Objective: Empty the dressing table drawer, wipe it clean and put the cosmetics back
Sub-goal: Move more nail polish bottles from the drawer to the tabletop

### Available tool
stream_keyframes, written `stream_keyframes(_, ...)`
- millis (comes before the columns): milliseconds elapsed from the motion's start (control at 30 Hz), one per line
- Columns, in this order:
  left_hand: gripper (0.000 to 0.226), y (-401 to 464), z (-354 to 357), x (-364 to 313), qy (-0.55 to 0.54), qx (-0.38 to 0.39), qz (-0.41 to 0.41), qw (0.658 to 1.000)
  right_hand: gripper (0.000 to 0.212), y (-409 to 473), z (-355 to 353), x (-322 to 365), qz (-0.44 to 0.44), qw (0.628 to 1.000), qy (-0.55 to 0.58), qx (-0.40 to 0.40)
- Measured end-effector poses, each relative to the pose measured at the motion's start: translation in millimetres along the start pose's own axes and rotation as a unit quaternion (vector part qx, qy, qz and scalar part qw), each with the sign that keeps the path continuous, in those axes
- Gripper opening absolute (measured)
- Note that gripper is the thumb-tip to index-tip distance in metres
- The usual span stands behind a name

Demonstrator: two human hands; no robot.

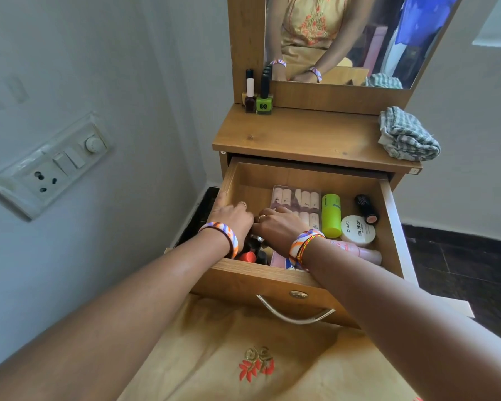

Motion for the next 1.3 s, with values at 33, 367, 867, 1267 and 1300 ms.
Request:
stream_keyframes(33,0.041,0,0,-1,0.004,-0.004,0.006,1.000,0.033,0,0,0,0.000,1.000,-0.004,0.001)
stream_keyframes(367,0.051,-8,-17,9,-0.129,-0.098,-0.008,0.987,0.042,-8,-11,-10,0.041,0.999,0.022,-0.027)
stream_keyframes(867,0.054,-3,-8,65,-0.645,-0.196,-0.074,0.735,0.026,-26,-15,-54,0.171,0.871,0.430,-0.163)
stream_keyframes(1267,0.008,3,-17,62,-0.855,-0.184,-0.061,0.482,0.028,-30,-2,-78,0.195,0.626,0.706,-0.267)
stream_keyframes(1300,0.011,5,-21,64,-0.844,-0.192,-0.057,0.497,0.028,-31,-4,-79,0.188,0.606,0.722,-0.276)
Point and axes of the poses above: each hand's wrist, its own y-axis towards the middle knuckle, its own z-axis out of the palm, x = y × z, the point moved 8 cm from there along y, towards the middle knuckle, and after that the axes turned 9 degrees about x, right-handed, at the moved point
